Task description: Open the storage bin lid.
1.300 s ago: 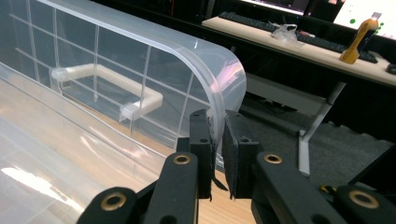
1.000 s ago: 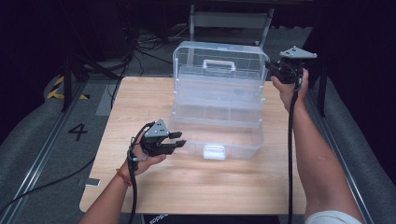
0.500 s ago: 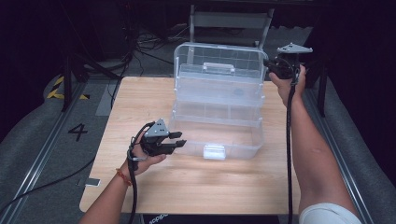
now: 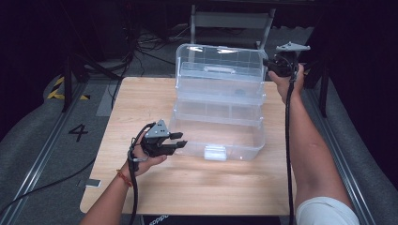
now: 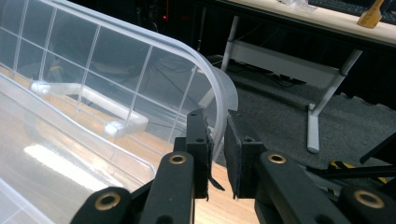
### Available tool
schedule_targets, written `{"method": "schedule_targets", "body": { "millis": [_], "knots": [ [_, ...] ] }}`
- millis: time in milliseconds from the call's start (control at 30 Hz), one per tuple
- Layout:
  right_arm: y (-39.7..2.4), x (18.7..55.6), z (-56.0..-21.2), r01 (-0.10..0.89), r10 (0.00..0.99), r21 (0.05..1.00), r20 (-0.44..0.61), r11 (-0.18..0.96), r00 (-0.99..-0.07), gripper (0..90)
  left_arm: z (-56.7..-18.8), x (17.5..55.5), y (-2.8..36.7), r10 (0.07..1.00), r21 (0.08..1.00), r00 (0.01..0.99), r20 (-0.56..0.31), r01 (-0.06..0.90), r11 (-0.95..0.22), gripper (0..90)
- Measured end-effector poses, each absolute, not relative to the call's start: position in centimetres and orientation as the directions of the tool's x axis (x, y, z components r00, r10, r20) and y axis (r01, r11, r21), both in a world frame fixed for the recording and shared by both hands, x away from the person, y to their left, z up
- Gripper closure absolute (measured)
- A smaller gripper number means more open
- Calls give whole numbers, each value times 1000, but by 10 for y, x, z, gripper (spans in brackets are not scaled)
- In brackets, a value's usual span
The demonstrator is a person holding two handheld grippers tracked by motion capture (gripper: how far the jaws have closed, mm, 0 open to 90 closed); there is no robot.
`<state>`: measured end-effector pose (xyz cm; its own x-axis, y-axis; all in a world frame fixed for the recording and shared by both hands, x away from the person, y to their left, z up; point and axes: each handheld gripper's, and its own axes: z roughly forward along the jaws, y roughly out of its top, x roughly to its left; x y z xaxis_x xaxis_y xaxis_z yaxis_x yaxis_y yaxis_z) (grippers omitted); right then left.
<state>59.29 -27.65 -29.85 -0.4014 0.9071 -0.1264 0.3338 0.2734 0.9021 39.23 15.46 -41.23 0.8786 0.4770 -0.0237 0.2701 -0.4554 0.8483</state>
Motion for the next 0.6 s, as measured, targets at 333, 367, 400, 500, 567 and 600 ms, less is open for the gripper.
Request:
{"method": "schedule_targets", "body": {
  "millis": [333, 367, 400, 500, 567, 600],
  "knots": [
    [-275, 599, -303, 344, 915, 901, -122, 265, -384, 804, -412, 392, 155, 477, 849, 879, -17, 265, -458, 629],
    [-275, 599, -304, 345, 916, 901, -119, 262, -383, 804, -412, 392, 155, 477, 849, 879, -17, 265, -457, 629],
    [-275, 600, -305, 346, 917, 902, -117, 260, -382, 803, -412, 392, 155, 477, 849, 879, -17, 265, -457, 629],
    [-276, 600, -306, 352, 920, 902, -108, 251, -378, 799, -412, 393, 155, 476, 850, 879, -17, 264, -457, 629],
    [-276, 601, -308, 356, 920, 901, -102, 246, -379, 782, -412, 393, 155, 476, 850, 879, -17, 263, -457, 628],
    [-277, 601, -310, 355, 921, 901, -106, 248, -374, 779, -412, 393, 156, 476, 850, 879, -16, 263, -456, 627]
  ]
}}
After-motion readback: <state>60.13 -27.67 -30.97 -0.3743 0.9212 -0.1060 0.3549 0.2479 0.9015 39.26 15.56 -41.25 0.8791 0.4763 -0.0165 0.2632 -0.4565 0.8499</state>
